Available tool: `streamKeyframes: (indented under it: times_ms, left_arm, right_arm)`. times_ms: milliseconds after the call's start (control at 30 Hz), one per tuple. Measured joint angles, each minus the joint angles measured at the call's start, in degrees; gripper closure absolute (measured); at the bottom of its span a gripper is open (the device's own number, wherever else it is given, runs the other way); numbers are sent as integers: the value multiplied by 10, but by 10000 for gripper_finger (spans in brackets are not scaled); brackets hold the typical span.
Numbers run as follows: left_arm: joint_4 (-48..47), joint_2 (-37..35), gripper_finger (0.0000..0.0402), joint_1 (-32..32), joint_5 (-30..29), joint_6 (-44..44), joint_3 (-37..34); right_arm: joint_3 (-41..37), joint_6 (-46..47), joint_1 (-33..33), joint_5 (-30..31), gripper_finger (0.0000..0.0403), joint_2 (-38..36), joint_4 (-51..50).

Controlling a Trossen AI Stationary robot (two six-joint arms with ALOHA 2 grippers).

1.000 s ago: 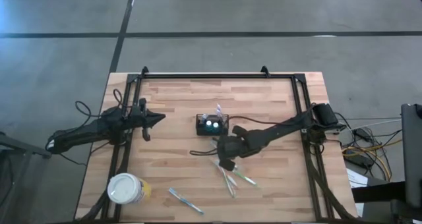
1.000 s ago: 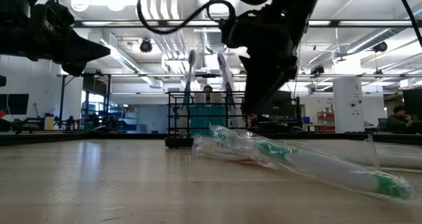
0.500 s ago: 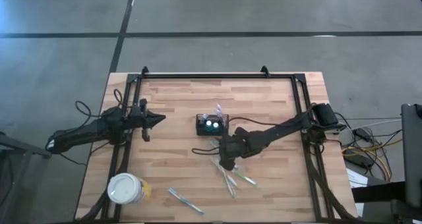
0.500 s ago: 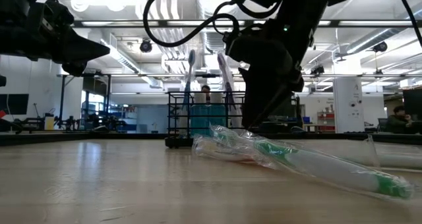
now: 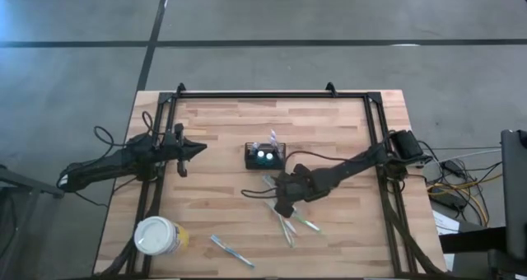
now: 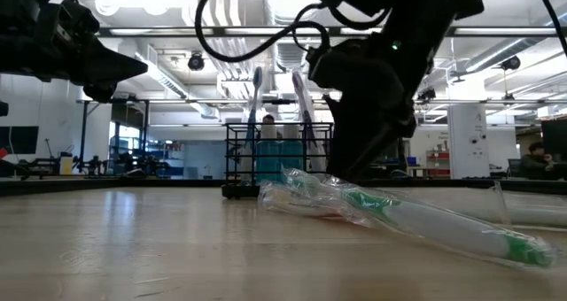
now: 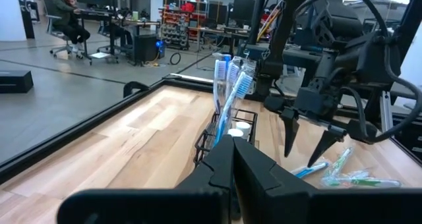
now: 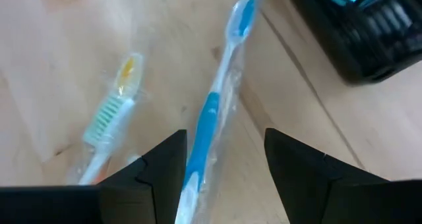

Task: Pick & Place toothbrushing station
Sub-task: Put the blue toothbrush into the black wire organizer

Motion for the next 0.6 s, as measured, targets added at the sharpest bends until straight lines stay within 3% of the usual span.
streamKeyframes:
  times_ms: [600]
  left_arm:
    - [-1,0,392,0,1,-6,0]
  right_arm:
    - [-64,24,-1,-16,202,0,74]
